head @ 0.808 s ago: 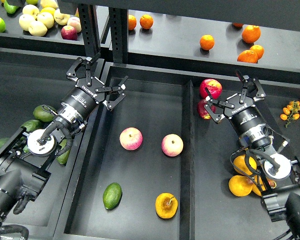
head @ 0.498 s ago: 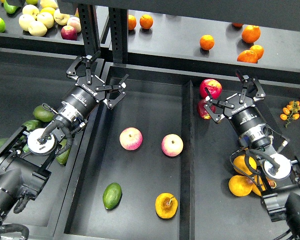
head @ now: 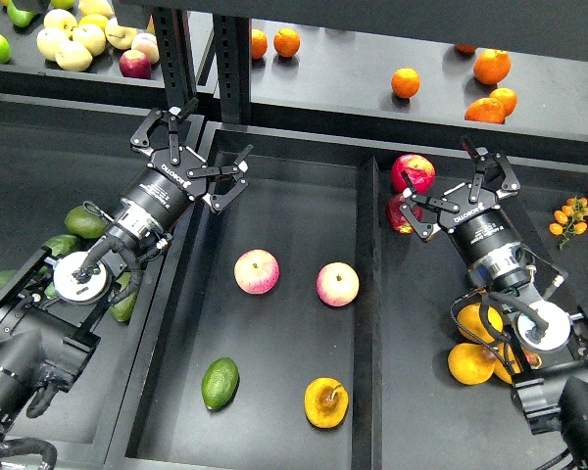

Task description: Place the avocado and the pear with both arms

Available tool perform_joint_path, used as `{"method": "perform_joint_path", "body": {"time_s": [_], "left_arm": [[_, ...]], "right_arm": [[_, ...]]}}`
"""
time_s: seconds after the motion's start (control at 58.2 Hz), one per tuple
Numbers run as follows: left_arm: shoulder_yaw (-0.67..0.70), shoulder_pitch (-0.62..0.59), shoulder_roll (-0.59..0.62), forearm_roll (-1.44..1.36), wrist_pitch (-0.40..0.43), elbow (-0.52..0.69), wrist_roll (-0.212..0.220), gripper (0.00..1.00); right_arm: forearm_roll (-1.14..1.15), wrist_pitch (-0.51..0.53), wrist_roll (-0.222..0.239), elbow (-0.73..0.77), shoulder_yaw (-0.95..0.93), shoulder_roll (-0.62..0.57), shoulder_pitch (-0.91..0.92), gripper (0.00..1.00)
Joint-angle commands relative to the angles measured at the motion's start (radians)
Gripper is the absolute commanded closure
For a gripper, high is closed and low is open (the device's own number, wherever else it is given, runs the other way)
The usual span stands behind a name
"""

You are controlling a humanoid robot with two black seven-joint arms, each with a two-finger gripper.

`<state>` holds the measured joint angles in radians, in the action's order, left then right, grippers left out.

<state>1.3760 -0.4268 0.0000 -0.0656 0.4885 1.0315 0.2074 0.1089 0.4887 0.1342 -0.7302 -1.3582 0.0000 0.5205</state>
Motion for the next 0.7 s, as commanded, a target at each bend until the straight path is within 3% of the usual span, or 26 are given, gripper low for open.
{"method": "perform_joint_path", "body": {"time_s": [0.0,0.292,0.344,0.43,0.481,0.55,0.619,0.636,0.687], "left_arm": [[0.0,0.0,0.0,0.0,0.0,-0.001,0.006,0.0],[-0.009,-0.006,0.0,-0.006,0.0,-0.024,0.027,0.0],[-0.017,-0.024,0.0,-0.011,0.0,-0.033,0.072,0.01],[-0.055,-0.058,0.0,-0.011,0.0,-0.034,0.223,0.03],[-0.083,-0.079,0.0,-0.011,0.0,-0.037,0.281,0.04],[-0.179,-0.115,0.032,-0.008,0.0,-0.051,0.281,0.06],[-0.343,-0.164,0.17,0.003,0.0,-0.051,0.281,0.06],[-0.471,-0.218,0.261,0.004,0.0,-0.048,0.281,0.06],[-0.578,-0.263,0.331,0.012,0.0,-0.053,0.281,0.06]], "right_arm": [[0.0,0.0,-0.001,0.0,0.001,0.0,0.0,0.0],[0.0,0.0,-0.001,-0.002,-0.002,0.0,0.001,0.0],[0.002,0.0,0.002,-0.002,-0.013,0.0,0.003,0.0],[0.002,0.0,0.007,0.0,-0.024,0.0,0.003,0.0],[0.002,0.0,0.01,0.0,-0.033,0.0,0.003,0.0],[0.005,0.0,0.022,0.002,-0.042,0.0,0.003,0.0],[0.005,0.0,0.027,0.002,-0.045,0.0,0.003,0.0],[0.005,0.0,0.027,0.003,-0.053,0.0,0.003,0.0],[0.005,0.0,0.027,0.003,-0.058,0.0,0.004,0.0]]}}
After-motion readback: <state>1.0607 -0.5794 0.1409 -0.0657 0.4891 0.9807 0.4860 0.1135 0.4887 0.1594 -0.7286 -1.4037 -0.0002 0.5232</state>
